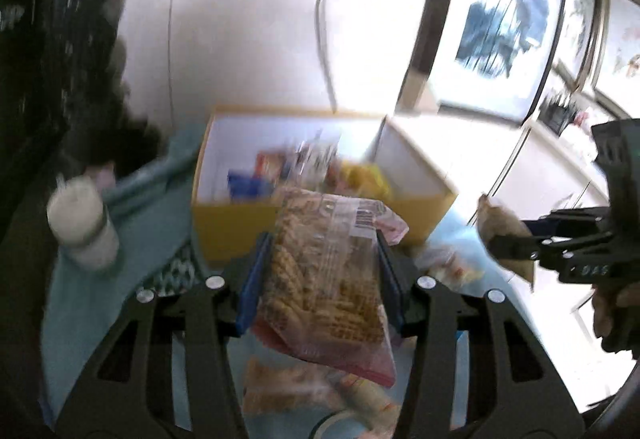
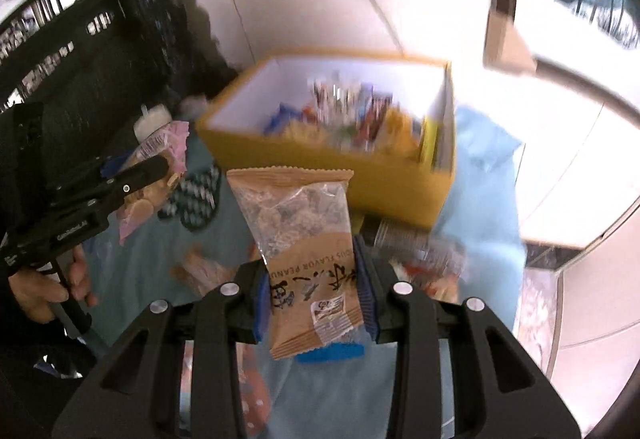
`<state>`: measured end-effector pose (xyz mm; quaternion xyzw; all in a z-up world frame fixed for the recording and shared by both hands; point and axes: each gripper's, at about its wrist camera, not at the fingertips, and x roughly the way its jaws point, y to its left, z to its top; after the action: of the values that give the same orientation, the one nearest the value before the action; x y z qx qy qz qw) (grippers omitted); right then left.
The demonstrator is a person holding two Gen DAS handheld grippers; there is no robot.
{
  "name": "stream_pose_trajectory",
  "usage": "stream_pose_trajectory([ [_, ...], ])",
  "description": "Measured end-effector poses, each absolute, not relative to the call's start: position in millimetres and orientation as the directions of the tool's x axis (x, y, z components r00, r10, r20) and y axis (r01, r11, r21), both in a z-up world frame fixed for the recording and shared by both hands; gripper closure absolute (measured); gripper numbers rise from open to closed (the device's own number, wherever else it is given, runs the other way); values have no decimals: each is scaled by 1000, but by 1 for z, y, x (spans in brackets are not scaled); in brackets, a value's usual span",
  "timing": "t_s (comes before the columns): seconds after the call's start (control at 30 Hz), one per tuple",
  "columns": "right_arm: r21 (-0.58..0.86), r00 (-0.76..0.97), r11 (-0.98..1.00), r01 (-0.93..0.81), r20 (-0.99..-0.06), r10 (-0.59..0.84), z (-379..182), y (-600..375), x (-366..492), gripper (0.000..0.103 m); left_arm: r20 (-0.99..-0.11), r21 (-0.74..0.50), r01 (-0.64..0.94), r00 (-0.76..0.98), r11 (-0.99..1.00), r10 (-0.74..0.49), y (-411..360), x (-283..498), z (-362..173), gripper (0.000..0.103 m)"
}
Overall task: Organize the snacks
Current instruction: 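Carry the brown bag and pink-bottomed bag into the yellow box and release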
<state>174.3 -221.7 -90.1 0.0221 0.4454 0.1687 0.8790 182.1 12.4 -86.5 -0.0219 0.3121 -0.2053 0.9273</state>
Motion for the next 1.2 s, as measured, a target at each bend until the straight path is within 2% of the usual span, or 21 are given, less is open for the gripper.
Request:
stream_pose_trajectory([
  [0.3, 172, 660, 945, -278, -681, 318, -10, -237, 187, 67, -476, -120, 418, 772, 900, -422, -18, 189, -14, 53],
  [0.6, 117, 706, 953, -279, -648, 286, 33, -242, 215, 67, -505, -115, 377, 774, 919, -381, -27, 224, 6, 52],
  [0.97, 76, 699, 965, -249, -676, 234, 30, -226, 280, 67, -560, -33, 328, 776, 944, -289, -45, 293, 4, 52],
  [1.03, 69, 697, 970, -232, -684, 215, 26, -224, 301, 66, -568, -18, 312, 779, 950, -266, -47, 310, 2, 49],
  [1.07, 65, 693, 976, -210, -694, 195, 21, -225, 314, 63, -567, -11, 296, 785, 955, -250, -46, 321, -1, 41],
  [1.1, 65, 695, 980, -189, -696, 180, 17, -227, 322, 50, -565, -9, 288, 788, 958, -242, -45, 328, -5, 29],
  [1.13, 66, 694, 983, -169, -701, 166, 13, -229, 329, 43, -565, -3, 274, 793, 962, -228, -43, 334, -8, 25],
  [1.17, 59, 689, 987, -150, -710, 147, 8, -230, 335, 39, -566, 13, 252, 800, 968, -201, -40, 339, -14, 20],
  [1.2, 42, 684, 989, -144, -718, 130, 2, -230, 338, 39, -574, 26, 240, 798, 970, -182, -37, 342, -19, 18],
])
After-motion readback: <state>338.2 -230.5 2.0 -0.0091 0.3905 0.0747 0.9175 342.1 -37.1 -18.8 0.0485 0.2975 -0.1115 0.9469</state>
